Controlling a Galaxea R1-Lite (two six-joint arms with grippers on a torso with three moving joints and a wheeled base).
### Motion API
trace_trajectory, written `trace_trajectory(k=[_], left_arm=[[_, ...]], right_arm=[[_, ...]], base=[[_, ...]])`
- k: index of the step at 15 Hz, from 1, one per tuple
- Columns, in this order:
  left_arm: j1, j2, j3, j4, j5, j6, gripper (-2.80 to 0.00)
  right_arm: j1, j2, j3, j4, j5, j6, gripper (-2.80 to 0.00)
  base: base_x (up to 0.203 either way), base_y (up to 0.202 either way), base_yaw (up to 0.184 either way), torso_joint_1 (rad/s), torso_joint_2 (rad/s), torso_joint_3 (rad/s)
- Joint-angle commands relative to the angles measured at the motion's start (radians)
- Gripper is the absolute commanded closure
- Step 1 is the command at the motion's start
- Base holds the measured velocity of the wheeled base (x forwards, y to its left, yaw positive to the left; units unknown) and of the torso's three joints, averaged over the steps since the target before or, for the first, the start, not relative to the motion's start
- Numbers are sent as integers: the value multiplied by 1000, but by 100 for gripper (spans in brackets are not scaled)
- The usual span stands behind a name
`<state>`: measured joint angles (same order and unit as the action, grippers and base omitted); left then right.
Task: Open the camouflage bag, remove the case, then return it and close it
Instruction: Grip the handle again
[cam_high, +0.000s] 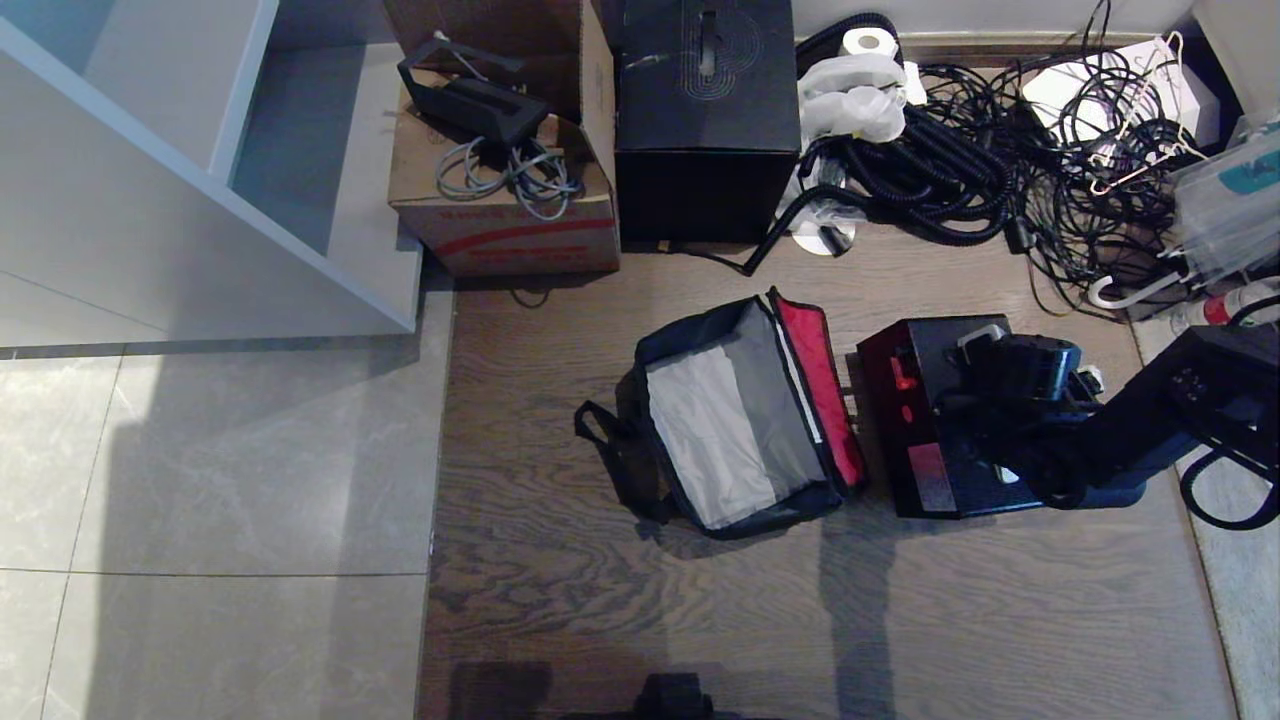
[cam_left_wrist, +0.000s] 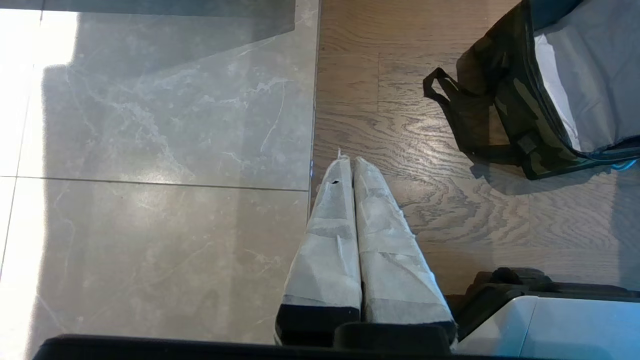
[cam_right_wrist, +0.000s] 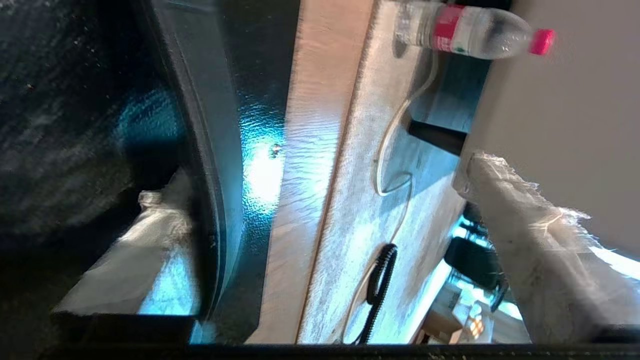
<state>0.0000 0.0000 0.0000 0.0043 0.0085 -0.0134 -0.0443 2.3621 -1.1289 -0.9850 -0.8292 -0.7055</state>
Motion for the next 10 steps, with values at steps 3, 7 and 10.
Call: trace_trajectory(k=[3,7,10], left_arm=[[0,0,0,0,1,0,0],[0,0,0,0,1,0,0],[0,0,0,0,1,0,0]], right_arm=[[10,23,-34,35,-11,-3,0],[8,44,-72,29,-15,0,0],[9,48,-72,29,-16,1,0]], base=[[0,0,0,0,0,0],[0,0,0,0,0,0],[0,0,0,0,0,0]])
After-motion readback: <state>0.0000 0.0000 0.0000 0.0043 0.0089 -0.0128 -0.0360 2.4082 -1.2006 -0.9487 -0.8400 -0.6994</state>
